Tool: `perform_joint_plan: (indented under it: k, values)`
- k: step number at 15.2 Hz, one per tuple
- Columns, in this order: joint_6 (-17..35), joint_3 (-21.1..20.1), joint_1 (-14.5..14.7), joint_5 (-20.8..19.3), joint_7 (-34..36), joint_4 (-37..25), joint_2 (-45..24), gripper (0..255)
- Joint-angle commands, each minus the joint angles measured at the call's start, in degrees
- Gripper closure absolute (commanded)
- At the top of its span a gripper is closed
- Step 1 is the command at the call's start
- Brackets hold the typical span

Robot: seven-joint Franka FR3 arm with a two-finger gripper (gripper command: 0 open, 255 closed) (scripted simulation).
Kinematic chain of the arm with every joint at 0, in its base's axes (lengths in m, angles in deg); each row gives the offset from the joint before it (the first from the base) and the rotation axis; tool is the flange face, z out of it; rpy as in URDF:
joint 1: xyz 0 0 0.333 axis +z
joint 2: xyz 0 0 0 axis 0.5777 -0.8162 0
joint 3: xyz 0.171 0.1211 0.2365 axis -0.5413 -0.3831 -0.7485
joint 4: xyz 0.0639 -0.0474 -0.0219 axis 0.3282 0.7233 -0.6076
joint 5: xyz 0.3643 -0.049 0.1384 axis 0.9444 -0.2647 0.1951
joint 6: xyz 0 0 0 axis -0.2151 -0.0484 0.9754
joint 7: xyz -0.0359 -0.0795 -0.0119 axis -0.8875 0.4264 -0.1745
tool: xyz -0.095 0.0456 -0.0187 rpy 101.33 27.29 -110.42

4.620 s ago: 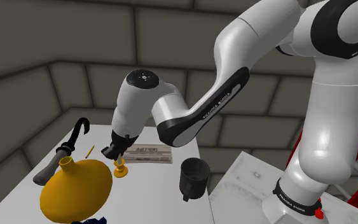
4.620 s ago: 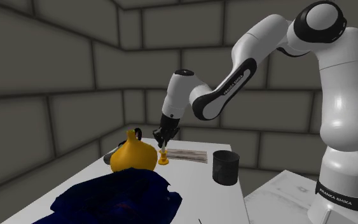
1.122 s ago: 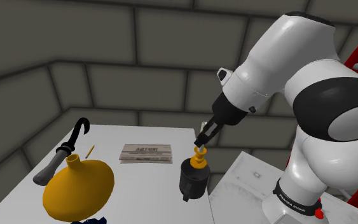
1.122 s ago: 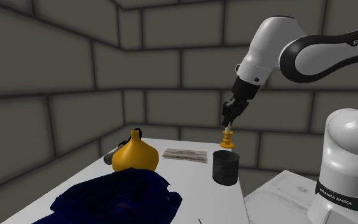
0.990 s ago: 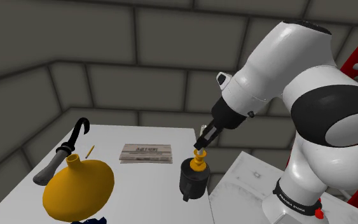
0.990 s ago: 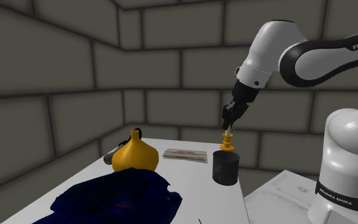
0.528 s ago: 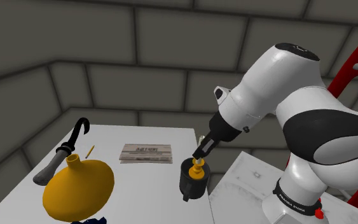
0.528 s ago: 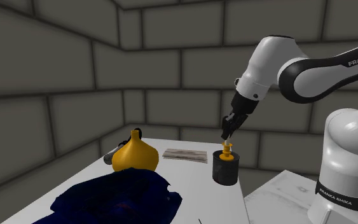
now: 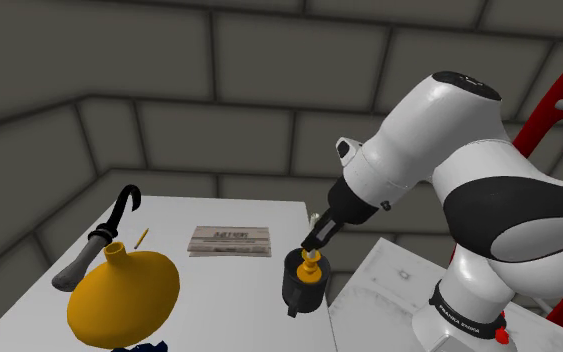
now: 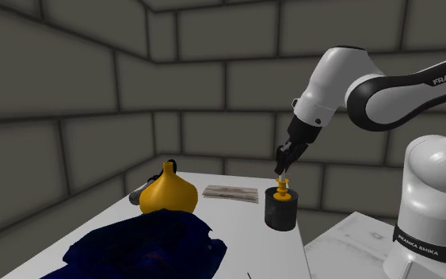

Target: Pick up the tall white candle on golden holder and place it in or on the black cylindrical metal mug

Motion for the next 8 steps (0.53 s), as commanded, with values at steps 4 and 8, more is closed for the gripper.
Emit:
perform_joint_plan:
  k: [4,8]
  values:
    - [0.08,-0.11,0.0,0.05,-0.03,0.45,-0.32,0]
    - [-5.92,1.27,1.0,-0.55,0.1,-1.43,3.74,0]
